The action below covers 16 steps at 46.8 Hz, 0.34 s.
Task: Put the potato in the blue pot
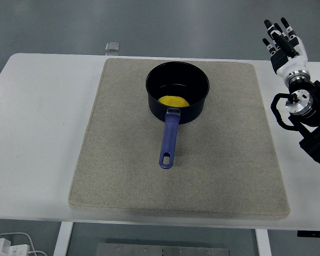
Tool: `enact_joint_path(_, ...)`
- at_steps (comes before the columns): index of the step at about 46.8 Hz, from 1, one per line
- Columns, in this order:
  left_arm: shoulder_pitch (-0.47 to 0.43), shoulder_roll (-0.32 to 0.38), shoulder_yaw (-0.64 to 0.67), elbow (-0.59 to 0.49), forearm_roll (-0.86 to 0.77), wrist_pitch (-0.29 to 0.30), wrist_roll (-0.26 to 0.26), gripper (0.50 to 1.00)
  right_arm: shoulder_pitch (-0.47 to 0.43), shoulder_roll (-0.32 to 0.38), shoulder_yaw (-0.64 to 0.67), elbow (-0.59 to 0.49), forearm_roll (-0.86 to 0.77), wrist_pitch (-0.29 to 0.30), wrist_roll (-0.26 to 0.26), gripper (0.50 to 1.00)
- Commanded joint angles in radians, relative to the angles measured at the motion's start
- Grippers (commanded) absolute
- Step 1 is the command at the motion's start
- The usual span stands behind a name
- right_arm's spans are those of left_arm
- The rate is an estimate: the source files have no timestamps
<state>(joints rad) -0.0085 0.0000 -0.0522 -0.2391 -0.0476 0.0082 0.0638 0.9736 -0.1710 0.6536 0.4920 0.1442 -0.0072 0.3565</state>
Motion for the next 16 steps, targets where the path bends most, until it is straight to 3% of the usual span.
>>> enact_joint_path(1, 0.001, 0.000, 0.000, 0.000, 0.000, -0.001, 0.001, 0.994, -0.007, -0.008, 0.000, -0.003, 0.000, 0.024, 0.006, 0.926)
enact_joint_path(7, 0.001, 0.000, 0.000, 0.000, 0.000, 0.001, 0.001, 0.994, -0.010, -0.021, 0.000, -0.003, 0.000, 0.044, 0.035, 0.926)
enact_joint_path(16, 0.001, 0.000, 0.000, -0.002, 0.000, -0.001, 0.001, 0.994, -0.013, -0.027, -0.002, -0.012, -0.002, 0.049, 0.035, 0.926)
